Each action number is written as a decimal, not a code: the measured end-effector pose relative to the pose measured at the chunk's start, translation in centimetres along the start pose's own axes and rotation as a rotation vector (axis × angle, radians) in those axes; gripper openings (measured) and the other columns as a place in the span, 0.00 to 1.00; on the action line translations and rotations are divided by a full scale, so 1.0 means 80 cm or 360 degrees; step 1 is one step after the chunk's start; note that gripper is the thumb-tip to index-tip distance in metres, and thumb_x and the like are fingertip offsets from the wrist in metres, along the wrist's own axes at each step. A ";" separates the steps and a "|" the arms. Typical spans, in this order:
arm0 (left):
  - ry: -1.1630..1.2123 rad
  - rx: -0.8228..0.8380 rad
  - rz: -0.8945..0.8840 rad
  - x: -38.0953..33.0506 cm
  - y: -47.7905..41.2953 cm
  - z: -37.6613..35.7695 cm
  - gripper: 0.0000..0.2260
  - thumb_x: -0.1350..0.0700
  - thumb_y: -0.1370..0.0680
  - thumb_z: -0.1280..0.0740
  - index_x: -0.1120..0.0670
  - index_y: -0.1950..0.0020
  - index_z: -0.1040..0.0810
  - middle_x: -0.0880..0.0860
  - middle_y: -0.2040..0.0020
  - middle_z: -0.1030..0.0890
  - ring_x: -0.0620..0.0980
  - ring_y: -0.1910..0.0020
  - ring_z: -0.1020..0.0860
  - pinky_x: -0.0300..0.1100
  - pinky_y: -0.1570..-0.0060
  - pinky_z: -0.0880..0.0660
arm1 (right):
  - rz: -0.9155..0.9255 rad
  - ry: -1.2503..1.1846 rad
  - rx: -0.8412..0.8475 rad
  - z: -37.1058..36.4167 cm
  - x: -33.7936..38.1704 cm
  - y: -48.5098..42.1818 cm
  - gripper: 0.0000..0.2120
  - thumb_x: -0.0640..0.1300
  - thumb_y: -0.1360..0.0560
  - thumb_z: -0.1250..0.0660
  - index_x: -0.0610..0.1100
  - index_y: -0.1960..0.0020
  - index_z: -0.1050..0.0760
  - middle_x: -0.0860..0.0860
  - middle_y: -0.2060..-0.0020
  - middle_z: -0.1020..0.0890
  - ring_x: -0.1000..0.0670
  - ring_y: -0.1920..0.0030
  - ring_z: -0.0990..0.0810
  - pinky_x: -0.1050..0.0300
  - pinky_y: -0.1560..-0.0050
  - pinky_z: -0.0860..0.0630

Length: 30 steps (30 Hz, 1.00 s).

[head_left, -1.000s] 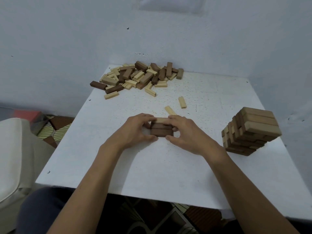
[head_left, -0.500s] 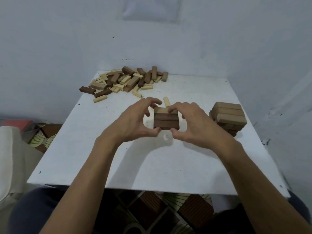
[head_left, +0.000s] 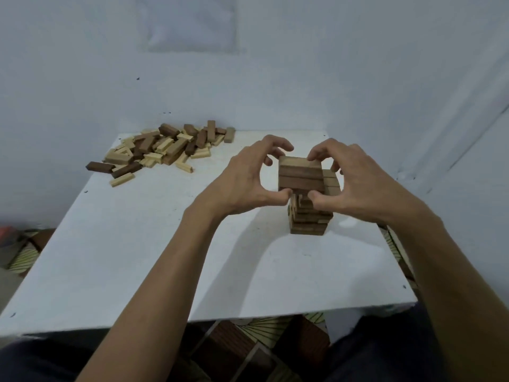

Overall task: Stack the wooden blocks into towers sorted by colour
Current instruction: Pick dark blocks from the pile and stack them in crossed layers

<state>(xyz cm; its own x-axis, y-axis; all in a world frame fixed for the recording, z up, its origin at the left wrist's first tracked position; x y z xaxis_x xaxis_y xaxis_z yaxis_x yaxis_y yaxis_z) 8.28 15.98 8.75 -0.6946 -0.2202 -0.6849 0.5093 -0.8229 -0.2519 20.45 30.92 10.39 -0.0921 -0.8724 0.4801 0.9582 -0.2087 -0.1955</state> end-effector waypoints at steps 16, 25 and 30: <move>-0.0070 -0.0576 0.0246 -0.026 -0.017 -0.075 0.32 0.33 0.39 0.35 0.44 0.37 0.28 0.46 0.46 0.28 0.45 0.44 0.26 0.50 0.37 0.32 | -0.0100 -0.0116 -0.0438 0.001 -0.070 0.013 0.10 0.43 0.26 0.28 0.51 0.45 0.23 0.52 0.49 0.20 0.55 0.53 0.22 0.63 0.51 0.23; -0.0301 -0.0614 0.0406 -0.029 -0.016 -0.094 0.36 0.29 0.37 0.33 0.45 0.34 0.29 0.49 0.44 0.27 0.50 0.40 0.29 0.46 0.36 0.40 | -0.0138 -0.0255 -0.0478 -0.004 -0.069 0.013 0.09 0.37 0.25 0.33 0.45 0.47 0.18 0.51 0.53 0.16 0.52 0.53 0.19 0.57 0.46 0.22; -0.0342 -0.0477 0.0413 -0.023 -0.015 -0.092 0.39 0.25 0.40 0.35 0.44 0.34 0.28 0.47 0.44 0.26 0.49 0.41 0.29 0.46 0.37 0.38 | -0.0191 -0.0246 -0.0423 -0.007 -0.066 0.016 0.09 0.43 0.24 0.32 0.47 0.45 0.18 0.55 0.51 0.18 0.53 0.50 0.21 0.59 0.47 0.24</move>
<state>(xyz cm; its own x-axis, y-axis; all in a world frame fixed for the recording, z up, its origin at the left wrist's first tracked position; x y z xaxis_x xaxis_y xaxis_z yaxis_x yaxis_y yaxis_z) 12.69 21.20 5.30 -0.5982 -0.5288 -0.6022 0.7832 -0.5450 -0.2994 22.01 35.01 7.14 -0.1383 -0.7612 0.6336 0.8370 -0.4319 -0.3361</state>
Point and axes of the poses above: each hand's wrist, its own y-axis away from the middle knuckle, its own z-axis out of the back of the hand, x = y × z, the point moved 4 cm from there along -y, towards the middle knuckle
